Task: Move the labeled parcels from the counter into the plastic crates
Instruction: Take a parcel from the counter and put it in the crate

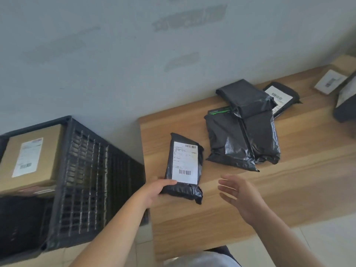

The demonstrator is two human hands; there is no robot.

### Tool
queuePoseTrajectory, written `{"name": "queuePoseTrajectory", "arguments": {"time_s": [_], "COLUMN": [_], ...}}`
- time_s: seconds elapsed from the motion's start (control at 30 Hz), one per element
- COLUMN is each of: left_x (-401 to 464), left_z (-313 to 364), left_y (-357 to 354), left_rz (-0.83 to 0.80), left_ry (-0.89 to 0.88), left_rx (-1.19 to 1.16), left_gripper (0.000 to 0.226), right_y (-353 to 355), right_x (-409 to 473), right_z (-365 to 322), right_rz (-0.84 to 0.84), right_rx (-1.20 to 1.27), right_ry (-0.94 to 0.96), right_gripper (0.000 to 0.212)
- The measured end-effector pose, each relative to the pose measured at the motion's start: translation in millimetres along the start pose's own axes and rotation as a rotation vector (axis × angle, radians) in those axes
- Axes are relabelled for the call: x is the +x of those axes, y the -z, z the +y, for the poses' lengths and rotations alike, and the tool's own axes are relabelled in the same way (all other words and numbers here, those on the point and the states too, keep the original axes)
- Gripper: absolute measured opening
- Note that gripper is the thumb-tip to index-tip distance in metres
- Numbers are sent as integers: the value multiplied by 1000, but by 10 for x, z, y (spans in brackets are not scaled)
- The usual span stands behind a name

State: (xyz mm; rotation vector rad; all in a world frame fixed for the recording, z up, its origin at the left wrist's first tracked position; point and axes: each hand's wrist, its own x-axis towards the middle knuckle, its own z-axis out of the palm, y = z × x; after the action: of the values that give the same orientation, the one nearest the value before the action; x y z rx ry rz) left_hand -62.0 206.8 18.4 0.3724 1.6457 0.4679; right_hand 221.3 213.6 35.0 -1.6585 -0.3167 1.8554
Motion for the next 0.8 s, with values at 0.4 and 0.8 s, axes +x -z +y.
{"name": "queuePoseTrajectory", "arguments": {"time_s": [0.4,0.8], "left_x": [-1122,-2406], "left_z": [-540,-873], "left_y": [879,1553], "left_rz": [-181,-324], "left_ry": [-299,-895], "left_rx": [-148,-245], "left_gripper": [49,61], "right_y": [-817,-1585], "right_x": [-777,-2457], "right_z": [450,438], "right_rz": [-155,-528], "right_rx": [-338,-320], "right_ry": [191,657], "right_gripper": [38,51]}}
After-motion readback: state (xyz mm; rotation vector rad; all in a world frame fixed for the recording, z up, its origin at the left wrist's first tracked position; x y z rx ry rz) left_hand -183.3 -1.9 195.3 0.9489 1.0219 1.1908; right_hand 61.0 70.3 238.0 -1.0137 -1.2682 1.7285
